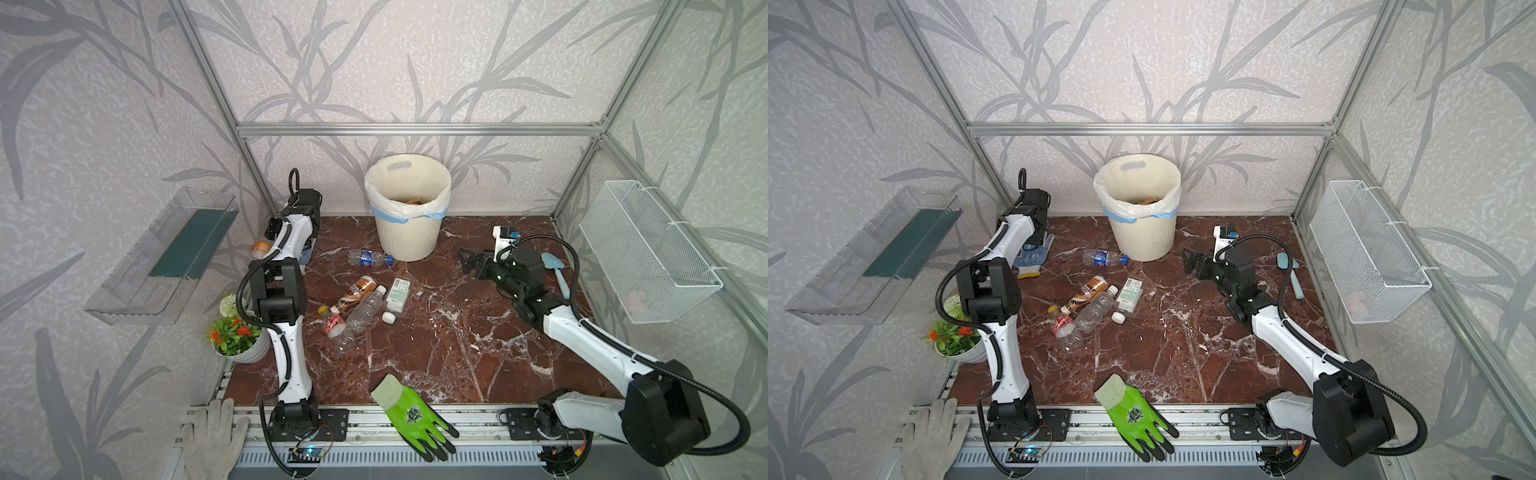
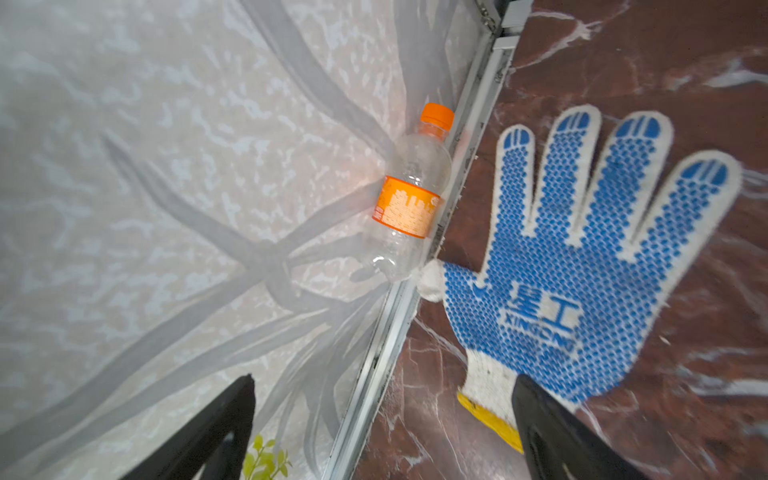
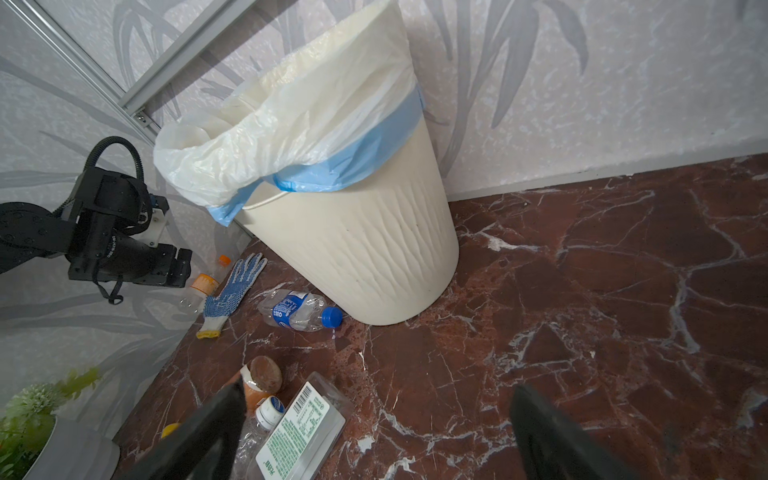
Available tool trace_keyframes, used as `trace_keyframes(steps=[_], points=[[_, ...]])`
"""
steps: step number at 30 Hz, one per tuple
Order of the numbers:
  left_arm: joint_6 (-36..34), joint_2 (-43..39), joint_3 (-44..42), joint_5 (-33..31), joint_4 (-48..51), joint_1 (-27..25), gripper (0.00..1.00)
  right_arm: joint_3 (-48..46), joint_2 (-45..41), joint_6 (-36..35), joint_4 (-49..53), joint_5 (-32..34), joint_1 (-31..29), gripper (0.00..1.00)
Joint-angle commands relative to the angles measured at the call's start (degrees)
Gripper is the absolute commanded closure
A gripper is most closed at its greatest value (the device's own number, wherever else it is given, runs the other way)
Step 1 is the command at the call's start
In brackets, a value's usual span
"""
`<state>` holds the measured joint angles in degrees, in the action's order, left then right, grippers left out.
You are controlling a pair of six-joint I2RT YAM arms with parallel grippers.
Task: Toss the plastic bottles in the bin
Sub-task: 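Reach the left gripper toward the orange-label bottle by the wall while the right gripper withdraws, then close the left gripper around the orange-label bottle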
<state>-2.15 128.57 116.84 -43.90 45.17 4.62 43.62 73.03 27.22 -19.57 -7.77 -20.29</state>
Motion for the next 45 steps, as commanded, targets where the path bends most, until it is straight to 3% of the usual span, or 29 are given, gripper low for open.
trace_keyframes(steps=[1,6,18,27,45], points=[[-3.78,4.7,6.76,-2.37,2.83,1.64,0.04,-0.62,2.95,3.29,-5.88,-3.55,1.51,0.01],[-5.07,12.33,15.17,-0.89,5.24,3.63,0.05,-0.45,6.52,4.11,-9.66,-4.08,1.75,0.01],[-12.87,20.86,18.91,-6.68,-1.43,4.97,0.05,1.82,20.54,8.92,-22.08,-12.08,2.6,0.02],[-12.25,24.79,24.15,-5.9,-1.25,7.65,0.07,3.53,23.49,5.77,-21.48,-12.04,2.62,0.03],[-15.38,28.35,22.62,-5.39,-2.66,10.33,0.07,7.16,29.66,3.89,-21.24,-12.04,1.8,0.04]])
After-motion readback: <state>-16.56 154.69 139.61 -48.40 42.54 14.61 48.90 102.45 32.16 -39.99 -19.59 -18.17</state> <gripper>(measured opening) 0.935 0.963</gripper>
